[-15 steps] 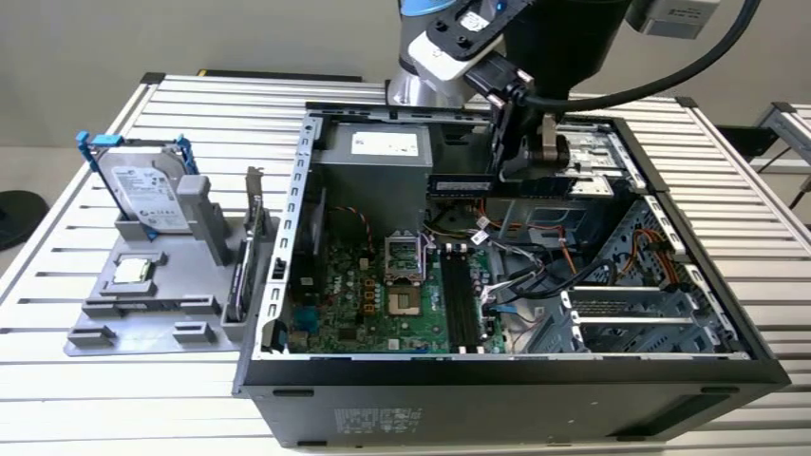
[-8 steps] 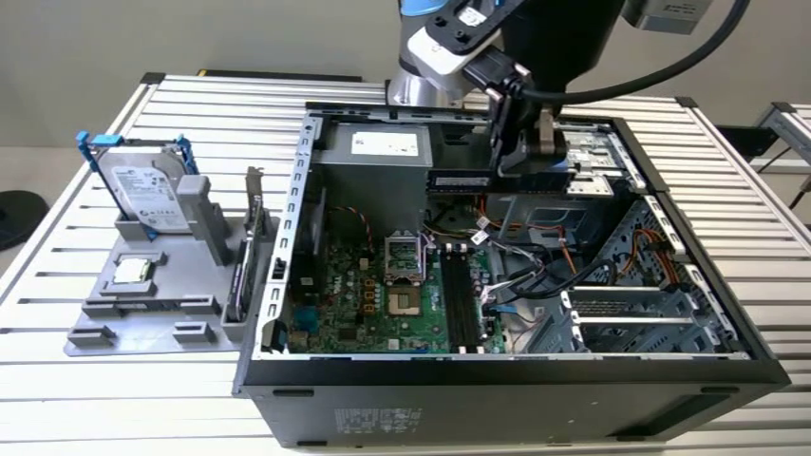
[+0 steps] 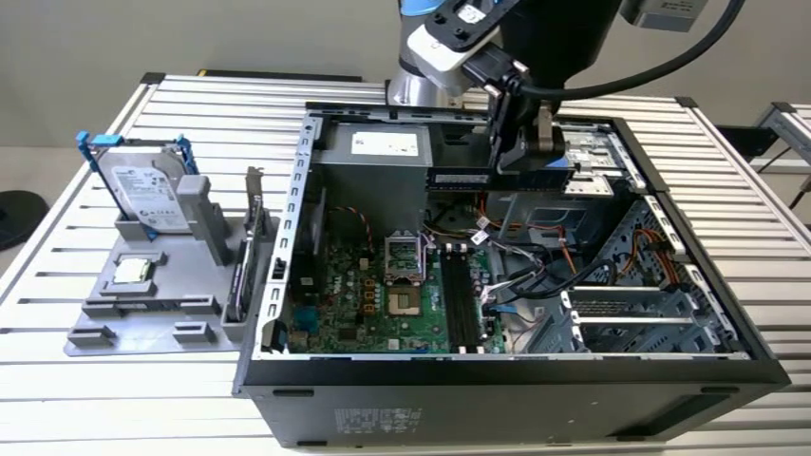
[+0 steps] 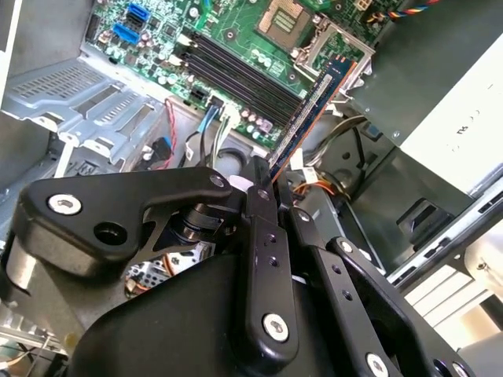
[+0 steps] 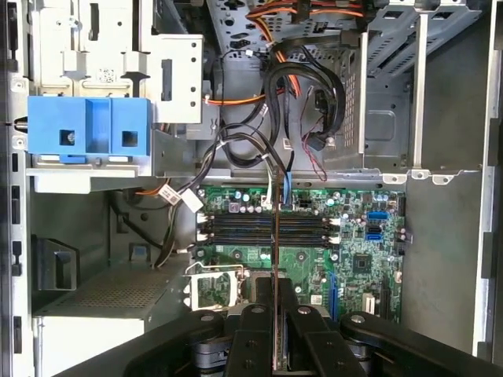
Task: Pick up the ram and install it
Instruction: 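Pick up the ram and move it above insertion slot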
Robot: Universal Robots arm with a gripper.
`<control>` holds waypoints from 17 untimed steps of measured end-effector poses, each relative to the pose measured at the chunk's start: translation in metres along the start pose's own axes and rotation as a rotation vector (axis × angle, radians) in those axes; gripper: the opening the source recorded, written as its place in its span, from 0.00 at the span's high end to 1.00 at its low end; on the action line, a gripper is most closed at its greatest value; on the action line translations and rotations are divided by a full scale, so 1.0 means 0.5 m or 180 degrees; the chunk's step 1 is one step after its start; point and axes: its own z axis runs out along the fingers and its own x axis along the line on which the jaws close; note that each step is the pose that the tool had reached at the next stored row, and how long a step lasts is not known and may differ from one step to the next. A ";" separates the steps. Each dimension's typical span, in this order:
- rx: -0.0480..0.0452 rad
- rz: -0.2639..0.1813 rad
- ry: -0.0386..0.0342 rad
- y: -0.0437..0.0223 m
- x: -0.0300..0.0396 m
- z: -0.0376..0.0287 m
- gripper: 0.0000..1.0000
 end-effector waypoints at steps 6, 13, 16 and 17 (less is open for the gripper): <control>0.0000 0.0000 0.0000 0.000 0.003 0.000 1.00; 0.0000 0.0000 0.0000 0.000 0.012 0.000 1.00; 0.0000 0.0000 0.0000 0.000 0.015 0.000 1.00; 0.0000 0.0000 0.0000 0.000 0.016 0.000 1.00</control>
